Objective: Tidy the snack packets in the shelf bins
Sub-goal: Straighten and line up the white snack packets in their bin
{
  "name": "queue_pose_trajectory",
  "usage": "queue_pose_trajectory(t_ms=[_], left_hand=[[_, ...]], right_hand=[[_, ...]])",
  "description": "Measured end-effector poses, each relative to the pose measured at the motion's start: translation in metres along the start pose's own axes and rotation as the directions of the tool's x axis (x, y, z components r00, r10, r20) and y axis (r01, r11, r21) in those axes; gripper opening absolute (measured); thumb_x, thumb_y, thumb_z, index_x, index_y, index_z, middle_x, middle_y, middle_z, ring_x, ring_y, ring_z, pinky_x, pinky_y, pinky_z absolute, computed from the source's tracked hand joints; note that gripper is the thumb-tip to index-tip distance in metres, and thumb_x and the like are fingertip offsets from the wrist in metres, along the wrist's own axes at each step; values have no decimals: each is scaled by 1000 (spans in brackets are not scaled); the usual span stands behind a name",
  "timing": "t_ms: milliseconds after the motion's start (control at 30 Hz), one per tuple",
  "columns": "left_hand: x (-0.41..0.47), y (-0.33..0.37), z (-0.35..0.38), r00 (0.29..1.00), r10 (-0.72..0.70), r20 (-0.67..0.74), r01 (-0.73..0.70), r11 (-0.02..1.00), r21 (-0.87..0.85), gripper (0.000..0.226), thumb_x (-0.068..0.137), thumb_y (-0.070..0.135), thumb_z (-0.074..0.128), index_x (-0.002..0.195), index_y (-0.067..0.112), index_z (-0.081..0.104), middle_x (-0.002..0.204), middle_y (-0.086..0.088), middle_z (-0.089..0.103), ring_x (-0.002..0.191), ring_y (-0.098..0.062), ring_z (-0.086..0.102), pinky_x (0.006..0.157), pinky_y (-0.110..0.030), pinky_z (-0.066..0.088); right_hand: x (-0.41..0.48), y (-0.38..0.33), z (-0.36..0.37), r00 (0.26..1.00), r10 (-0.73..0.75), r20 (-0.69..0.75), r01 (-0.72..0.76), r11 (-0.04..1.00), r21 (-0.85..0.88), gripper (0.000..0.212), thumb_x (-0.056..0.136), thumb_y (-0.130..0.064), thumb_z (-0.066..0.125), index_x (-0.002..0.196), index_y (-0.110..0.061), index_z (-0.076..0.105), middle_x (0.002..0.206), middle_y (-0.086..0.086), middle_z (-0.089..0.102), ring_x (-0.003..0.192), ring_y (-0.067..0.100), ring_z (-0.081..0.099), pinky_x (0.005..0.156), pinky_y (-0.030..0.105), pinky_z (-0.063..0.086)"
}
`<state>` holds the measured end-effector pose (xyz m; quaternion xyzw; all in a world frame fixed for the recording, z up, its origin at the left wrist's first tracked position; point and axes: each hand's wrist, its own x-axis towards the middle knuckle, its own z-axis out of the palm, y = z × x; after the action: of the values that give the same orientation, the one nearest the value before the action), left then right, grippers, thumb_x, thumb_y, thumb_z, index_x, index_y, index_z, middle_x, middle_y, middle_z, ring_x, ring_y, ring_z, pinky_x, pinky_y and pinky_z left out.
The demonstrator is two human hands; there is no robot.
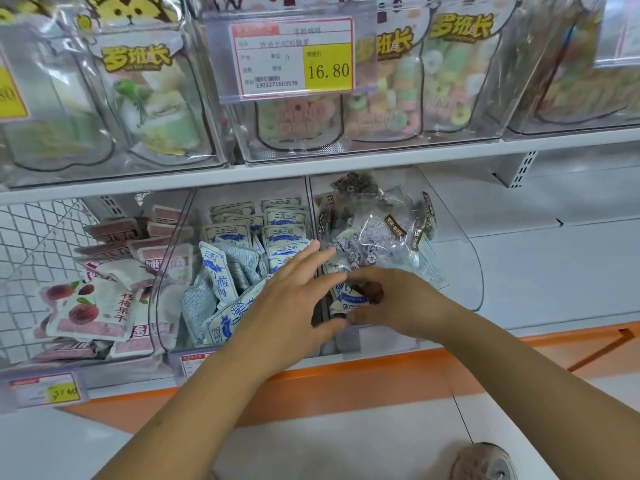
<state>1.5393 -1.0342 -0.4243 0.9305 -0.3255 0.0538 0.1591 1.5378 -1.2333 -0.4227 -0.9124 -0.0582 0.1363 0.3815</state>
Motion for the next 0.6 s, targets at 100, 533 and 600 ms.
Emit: queue_pose_trajectory(t_ms=[100,533,600], left_hand=[[1,-1,1,1000,8,-14,-8,1000,-2,62,85,53,61,141,35,41,158,15,13,145,-1,-7,115,-29,6],[15,16,-13,973,-139,-185,62,927,-371,63,80,43,71,136,39,43,133,38,31,135,15,16,106,-7,12],[16,17,-21,962,-173,-212,69,903,-425,49,77,46,71,122,38,54,121,35,46,121,9,40,100,-13,32]], right_hand=[[-6,-2,-1,999,-27,-27,27,999,-23,39,78,-41,74,114,-36,59,95,-19,64,85,-3,60,76,14,48],[-30,-27,-38,905,-316,-286,337,941,26,14,93,-24,55,89,-32,66,81,-5,68,68,9,60,58,22,48],[-32,-34,-39,905,-313,-288,362,922,136,19,94,-19,55,90,-32,68,82,-10,69,68,4,61,56,17,48]])
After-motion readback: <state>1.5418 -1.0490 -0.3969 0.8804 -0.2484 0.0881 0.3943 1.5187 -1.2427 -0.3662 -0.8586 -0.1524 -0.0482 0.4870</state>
